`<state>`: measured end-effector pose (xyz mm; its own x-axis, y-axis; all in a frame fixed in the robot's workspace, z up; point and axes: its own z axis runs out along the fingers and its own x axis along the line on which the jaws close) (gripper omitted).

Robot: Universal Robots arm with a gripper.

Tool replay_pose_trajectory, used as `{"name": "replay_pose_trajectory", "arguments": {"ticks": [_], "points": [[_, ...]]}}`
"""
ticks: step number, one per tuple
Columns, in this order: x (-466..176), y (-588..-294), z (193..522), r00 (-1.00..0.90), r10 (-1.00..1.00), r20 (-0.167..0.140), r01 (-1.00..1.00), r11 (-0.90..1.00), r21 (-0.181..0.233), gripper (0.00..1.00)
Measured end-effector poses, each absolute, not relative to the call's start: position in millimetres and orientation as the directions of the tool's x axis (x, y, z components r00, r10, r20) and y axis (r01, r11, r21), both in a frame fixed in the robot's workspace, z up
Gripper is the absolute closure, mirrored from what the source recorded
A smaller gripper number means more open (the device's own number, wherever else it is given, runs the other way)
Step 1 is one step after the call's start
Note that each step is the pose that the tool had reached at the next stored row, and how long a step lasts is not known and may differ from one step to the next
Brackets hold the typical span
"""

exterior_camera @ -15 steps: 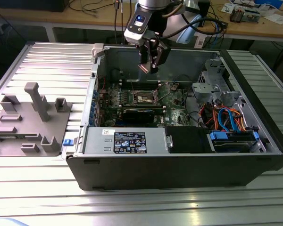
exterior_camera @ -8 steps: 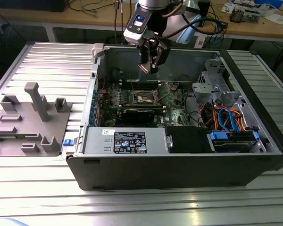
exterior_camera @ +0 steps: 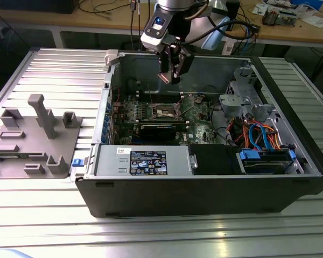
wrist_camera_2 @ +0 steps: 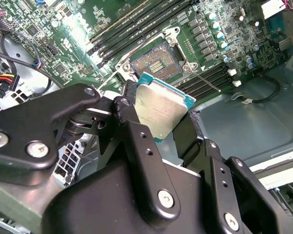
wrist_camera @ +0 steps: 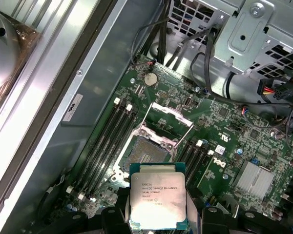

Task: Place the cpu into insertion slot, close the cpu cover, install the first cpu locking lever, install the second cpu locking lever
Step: 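Place the cpu into insertion slot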

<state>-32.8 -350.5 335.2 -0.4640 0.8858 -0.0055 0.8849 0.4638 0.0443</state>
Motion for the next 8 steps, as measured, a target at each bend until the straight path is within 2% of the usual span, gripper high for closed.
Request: {"name": "replay_pose_trajectory", "arguments": {"ticks": [8], "points": [[-32.8,-350.5,335.1,-0.454,0.891,-0.006,0.89,0.454,0.044,0.46]]}}
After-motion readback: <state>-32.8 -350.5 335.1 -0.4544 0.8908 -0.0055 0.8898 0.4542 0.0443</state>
